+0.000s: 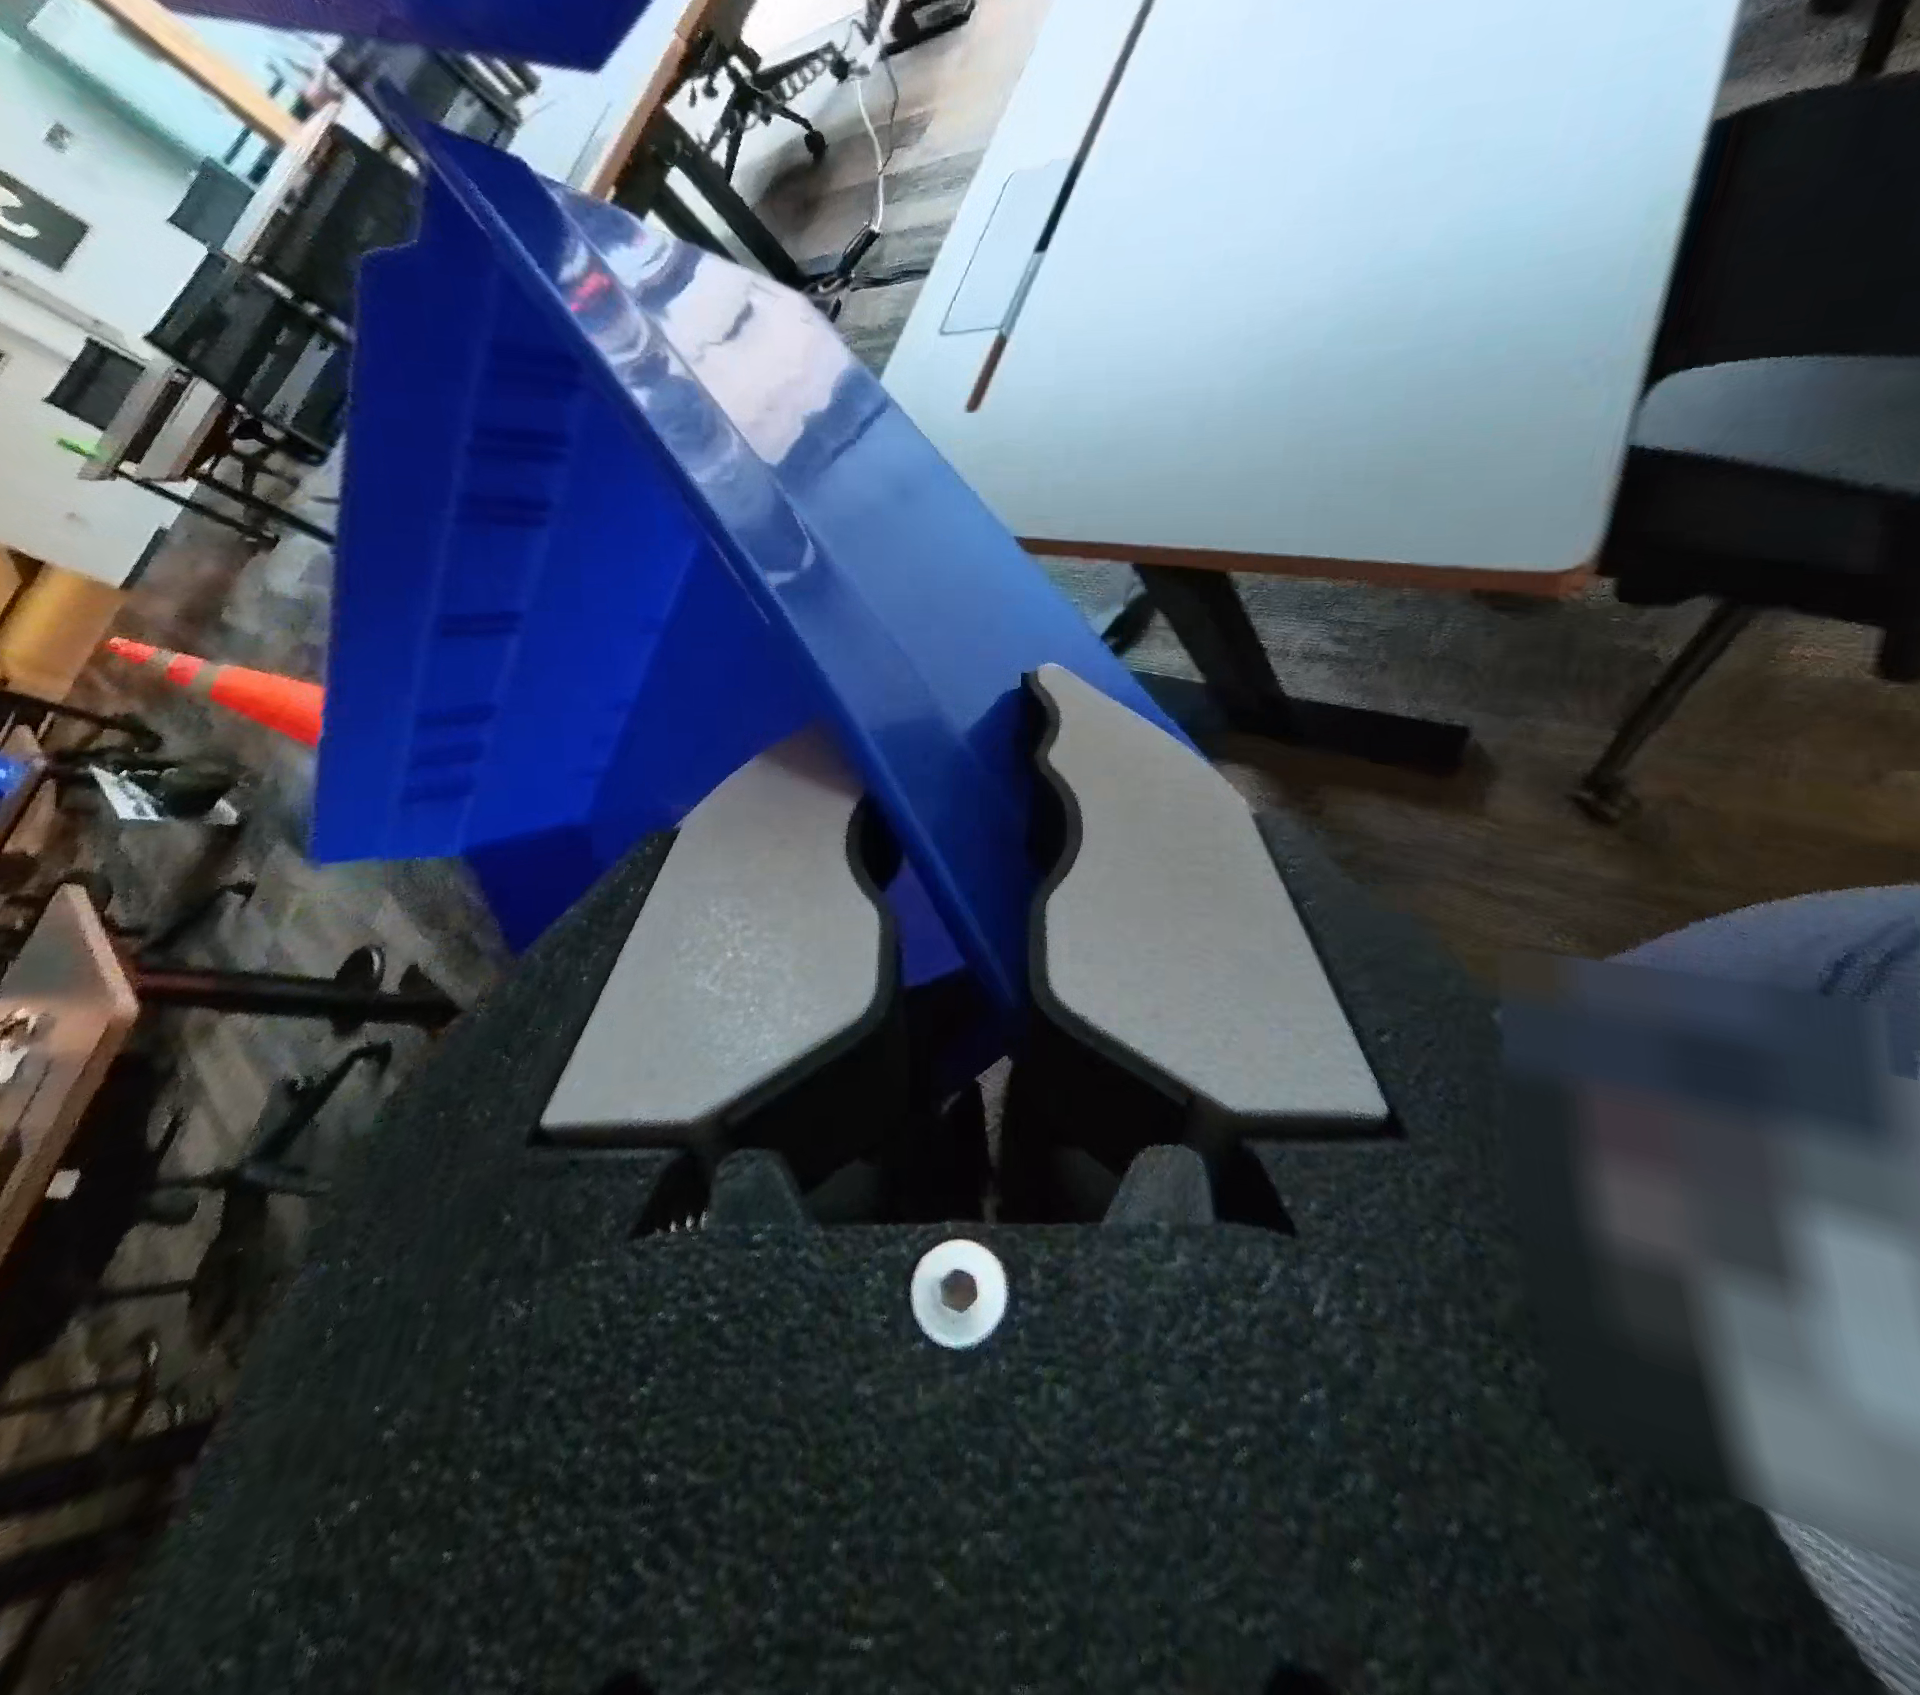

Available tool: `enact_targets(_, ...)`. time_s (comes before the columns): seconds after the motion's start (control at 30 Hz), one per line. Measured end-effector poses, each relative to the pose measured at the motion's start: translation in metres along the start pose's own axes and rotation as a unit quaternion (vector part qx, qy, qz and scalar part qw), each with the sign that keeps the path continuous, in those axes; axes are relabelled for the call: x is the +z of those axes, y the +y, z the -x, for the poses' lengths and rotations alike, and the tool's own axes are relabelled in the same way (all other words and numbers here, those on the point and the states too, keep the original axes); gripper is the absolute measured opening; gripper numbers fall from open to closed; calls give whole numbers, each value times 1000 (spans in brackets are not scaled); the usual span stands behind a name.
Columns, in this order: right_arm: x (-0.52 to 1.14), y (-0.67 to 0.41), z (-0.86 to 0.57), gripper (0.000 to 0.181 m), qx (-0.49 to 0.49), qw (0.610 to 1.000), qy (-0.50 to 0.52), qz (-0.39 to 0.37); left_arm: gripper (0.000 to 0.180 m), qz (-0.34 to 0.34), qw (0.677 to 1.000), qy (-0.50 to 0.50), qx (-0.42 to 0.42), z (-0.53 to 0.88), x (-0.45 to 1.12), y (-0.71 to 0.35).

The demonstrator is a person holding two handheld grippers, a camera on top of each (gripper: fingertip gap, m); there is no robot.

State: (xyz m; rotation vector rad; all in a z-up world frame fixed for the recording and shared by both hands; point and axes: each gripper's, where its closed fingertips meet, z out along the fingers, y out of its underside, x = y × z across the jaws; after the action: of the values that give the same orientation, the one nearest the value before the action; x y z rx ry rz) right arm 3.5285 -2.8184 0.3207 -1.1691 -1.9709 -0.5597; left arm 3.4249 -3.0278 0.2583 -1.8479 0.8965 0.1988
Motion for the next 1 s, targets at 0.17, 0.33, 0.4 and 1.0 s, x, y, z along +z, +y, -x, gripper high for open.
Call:
enact_targets(0.17,119,-35,-71,30,18,999,9,28,17,7,999,18,26,129,67,68)
enact_targets(0.33,244,-79,-167,30,21,1000,-2,20,18,23,999,3,43,285,126,117)
enact_targets(0.4,295,-97,-210,30,15,1000,-3,20,18,30,998,-3,50,339,153,137)
enact_targets(1.0,687,-197,-546,30,35,993,5,109,18,-63,992,73,76,799,430,275)
